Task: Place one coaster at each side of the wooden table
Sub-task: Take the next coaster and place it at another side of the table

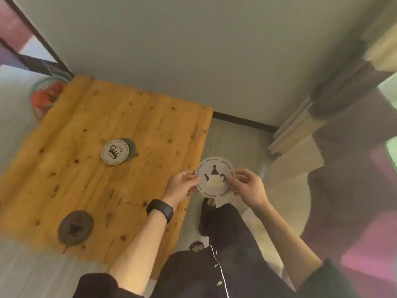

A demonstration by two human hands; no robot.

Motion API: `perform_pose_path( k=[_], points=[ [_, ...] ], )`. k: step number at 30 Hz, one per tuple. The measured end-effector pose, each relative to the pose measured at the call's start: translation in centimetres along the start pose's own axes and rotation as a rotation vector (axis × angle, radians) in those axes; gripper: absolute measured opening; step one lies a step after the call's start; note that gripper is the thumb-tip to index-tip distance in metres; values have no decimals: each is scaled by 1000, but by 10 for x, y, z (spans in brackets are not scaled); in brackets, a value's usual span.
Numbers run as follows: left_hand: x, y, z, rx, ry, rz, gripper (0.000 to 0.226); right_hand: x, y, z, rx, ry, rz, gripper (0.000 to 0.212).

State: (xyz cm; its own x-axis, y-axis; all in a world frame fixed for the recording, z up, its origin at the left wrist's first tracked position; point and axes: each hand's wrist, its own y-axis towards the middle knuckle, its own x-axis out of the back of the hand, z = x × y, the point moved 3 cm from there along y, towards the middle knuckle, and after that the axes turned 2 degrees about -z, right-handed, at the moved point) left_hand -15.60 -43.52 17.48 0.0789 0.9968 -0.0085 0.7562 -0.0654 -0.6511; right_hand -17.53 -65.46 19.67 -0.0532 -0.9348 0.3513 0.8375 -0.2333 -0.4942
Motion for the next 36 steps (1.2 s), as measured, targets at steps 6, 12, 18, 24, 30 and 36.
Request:
perform_pose_path(
  k=[6, 12, 18, 24, 30, 36],
  points=[
    [47, 46, -1, 23, -233, -351, 18, -73, 123, 69, 159, -358, 371, 20],
    [40, 70, 11, 200, -426, -673, 36, -130, 189, 115, 371, -701, 698, 29],
    [21, 76, 51, 322, -616, -964, 44, -171, 215, 109, 454, -905, 945, 13],
    [1, 99, 87, 462, -686, -1102, 30, -197, 237, 62, 488, -1035, 1018, 7],
    [-6, 128, 104, 537, -586, -1159, 29, -209, 260, 32, 483, -1090, 924, 11],
    [-6, 138, 108, 657, -352, -1168, 28, -217, 272, 20, 472, -1071, 866, 23]
  ],
)
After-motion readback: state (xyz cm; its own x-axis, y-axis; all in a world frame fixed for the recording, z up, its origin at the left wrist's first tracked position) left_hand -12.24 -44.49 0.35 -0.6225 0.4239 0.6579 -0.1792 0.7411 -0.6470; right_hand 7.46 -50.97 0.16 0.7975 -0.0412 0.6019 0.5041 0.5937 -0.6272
